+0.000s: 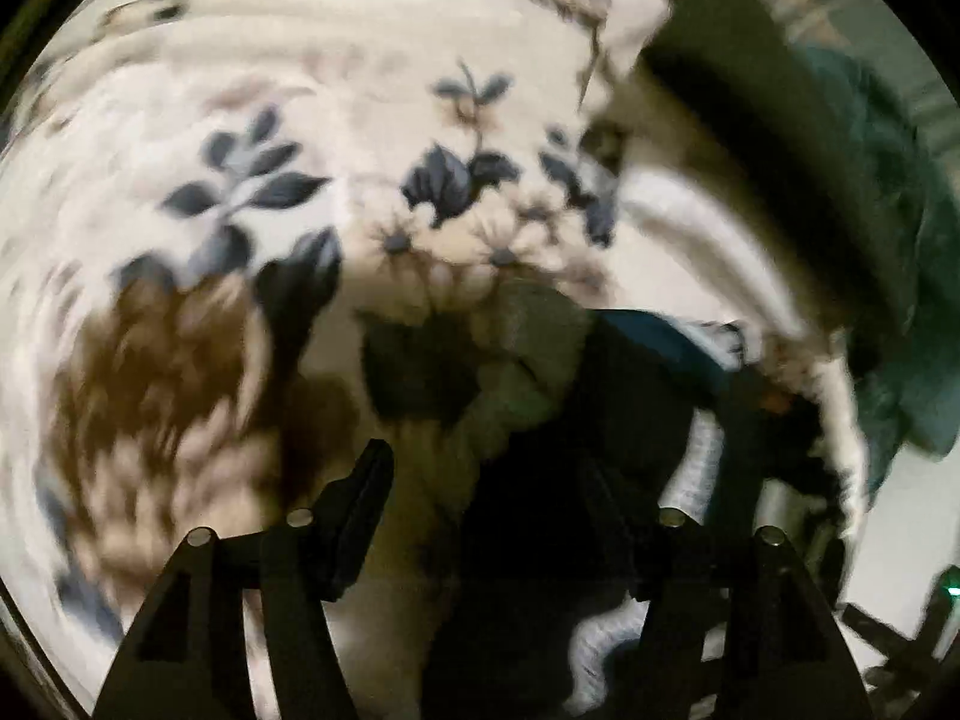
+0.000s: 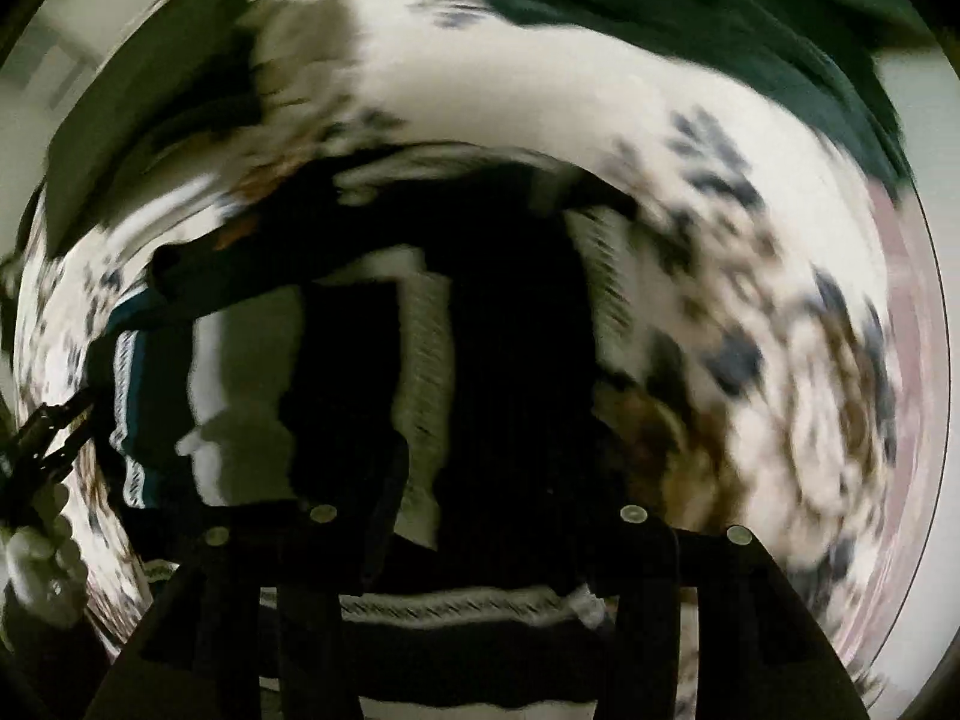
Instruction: Fold small clothes
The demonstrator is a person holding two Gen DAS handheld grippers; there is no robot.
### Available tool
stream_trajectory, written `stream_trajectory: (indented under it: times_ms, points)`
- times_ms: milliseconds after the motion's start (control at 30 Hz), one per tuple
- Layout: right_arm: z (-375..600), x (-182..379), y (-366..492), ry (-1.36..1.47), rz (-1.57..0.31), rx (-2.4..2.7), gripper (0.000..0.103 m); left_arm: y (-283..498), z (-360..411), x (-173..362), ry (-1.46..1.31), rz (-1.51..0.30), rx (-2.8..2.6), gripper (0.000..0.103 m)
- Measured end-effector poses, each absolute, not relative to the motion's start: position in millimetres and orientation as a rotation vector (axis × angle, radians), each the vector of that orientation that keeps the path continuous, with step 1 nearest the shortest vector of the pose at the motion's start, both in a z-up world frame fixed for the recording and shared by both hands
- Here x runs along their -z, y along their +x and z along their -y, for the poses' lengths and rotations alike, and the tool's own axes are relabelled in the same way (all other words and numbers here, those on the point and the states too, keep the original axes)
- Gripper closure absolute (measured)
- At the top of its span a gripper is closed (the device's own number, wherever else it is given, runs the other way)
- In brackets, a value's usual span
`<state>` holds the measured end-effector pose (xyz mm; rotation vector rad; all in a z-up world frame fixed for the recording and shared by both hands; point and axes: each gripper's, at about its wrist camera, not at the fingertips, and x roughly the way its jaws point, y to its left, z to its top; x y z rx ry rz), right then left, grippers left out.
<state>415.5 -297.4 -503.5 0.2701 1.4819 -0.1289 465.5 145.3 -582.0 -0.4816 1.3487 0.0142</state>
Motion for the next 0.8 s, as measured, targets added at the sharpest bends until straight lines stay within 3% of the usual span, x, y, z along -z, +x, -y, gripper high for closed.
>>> stream_trajectory:
  times_ms: [133,233,433,600,800]
  points:
    - [332.1,505.0,386.3,0.373,-1.497,0.204,0.050,464.8,-141.9,581.6,-0.433,-1.336,-0.011,0.042]
    - [351.8,500.3,367.5,0.441,-1.504,0.181,0.034,431.7,-119.8,543.0,-0.361,-1.267,0.007,0.042]
    - [381.6,490.3,325.1,0.553,-1.564,0.070,0.034,330.7,-22.9,485.3,-0.254,-1.264,0.133,0.042]
    - [423.8,468.4,285.5,0.532,-1.613,-0.015,0.034,232.7,95.7,478.3,-0.178,-1.422,0.266,0.042]
    - [512.8,445.6,264.9,0.448,-1.637,-0.043,0.034,133.9,254.6,531.4,-0.188,-1.673,0.418,0.042]
